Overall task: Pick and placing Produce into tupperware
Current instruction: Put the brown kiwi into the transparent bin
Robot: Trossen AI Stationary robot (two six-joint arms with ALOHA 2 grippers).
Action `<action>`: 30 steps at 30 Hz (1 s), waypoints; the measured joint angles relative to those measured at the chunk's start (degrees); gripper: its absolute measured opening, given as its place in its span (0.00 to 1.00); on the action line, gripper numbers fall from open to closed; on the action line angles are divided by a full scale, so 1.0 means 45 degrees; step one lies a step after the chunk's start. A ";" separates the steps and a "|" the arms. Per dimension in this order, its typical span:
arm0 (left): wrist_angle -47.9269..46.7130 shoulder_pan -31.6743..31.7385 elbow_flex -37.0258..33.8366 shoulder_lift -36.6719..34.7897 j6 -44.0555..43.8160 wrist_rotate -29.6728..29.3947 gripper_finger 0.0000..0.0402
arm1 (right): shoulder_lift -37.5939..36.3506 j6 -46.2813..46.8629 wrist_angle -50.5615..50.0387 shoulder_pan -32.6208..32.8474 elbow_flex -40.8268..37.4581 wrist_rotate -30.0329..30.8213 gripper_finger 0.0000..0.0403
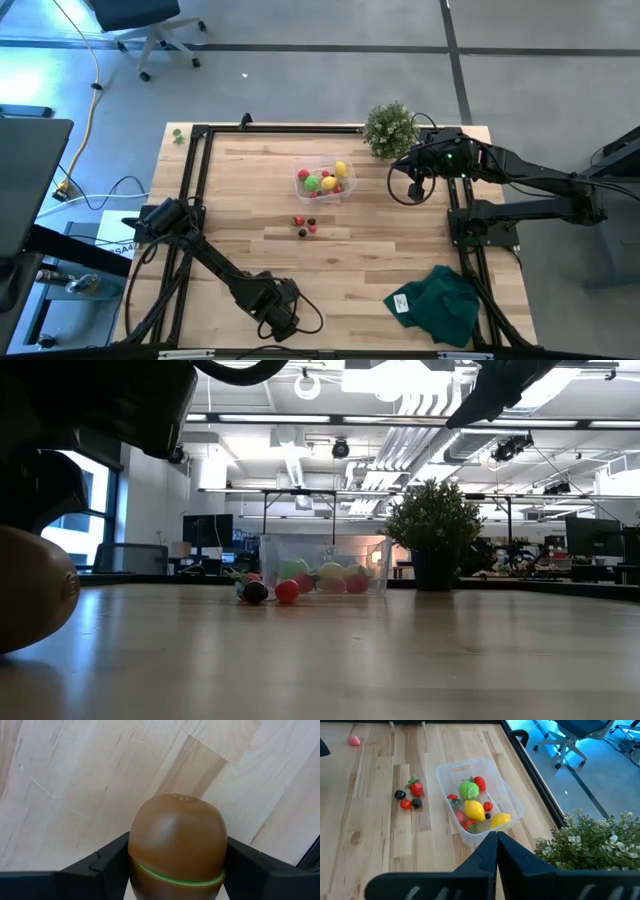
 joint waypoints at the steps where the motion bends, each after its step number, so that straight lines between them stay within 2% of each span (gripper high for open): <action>1: 0.0001 -0.0005 -0.0002 0.0000 0.0014 0.0000 0.62 | 0.0004 0.0003 0.0000 -0.0003 0.0004 0.0000 0.00; 9: 0.0230 -0.0007 0.0028 -0.0044 -0.0147 -0.0439 0.58 | 0.0001 0.0004 0.0000 -0.0004 0.0001 -0.0001 0.00; 13: 0.0288 0.0005 0.0034 -0.0429 -0.0260 -0.1230 0.58 | 0.0001 0.0003 0.0001 0.0000 0.0004 -0.0002 0.00; 18: 0.0407 0.0000 0.0039 -0.1157 0.0265 -0.3017 0.64 | 0.0004 0.0002 -0.0005 -0.0001 0.0000 -0.0002 0.00; 21: 0.0512 0.0121 0.0039 -0.1695 0.0553 -0.4438 0.63 | 0.0002 0.0002 0.0000 0.0000 0.0000 0.0000 0.00; 26: 0.0887 0.0927 0.0039 -0.2838 0.1947 -0.5675 0.58 | 0.0004 0.0002 0.0000 -0.0002 0.0000 -0.0003 0.00; 30: 0.1333 0.2094 0.0039 -0.3778 0.4015 -0.5850 0.59 | 0.0003 0.0005 0.0000 -0.0001 0.0000 -0.0001 0.00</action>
